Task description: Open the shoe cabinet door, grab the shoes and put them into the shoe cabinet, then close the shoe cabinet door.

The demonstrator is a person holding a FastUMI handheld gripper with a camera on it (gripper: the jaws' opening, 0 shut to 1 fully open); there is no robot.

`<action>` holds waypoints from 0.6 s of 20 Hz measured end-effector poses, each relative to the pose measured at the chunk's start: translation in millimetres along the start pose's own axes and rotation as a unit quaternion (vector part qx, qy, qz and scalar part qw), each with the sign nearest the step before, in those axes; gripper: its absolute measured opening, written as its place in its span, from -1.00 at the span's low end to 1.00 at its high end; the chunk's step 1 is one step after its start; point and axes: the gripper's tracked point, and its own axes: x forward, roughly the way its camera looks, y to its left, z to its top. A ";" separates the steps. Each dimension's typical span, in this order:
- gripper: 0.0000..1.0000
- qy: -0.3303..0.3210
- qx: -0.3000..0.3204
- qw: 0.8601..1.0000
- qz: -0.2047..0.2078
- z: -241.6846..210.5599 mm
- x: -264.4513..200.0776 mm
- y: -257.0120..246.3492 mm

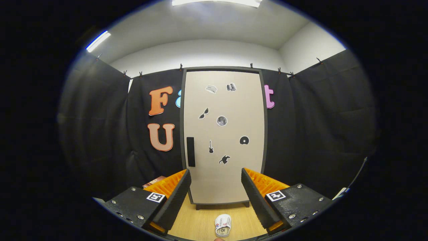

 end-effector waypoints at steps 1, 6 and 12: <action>0.88 0.000 -0.001 1.000 0.000 0.0 -0.1 0.5; 0.88 0.000 -0.001 1.000 0.000 0.4 -0.5 0.7; 0.89 0.000 0.001 1.000 0.001 0.2 2.9 2.1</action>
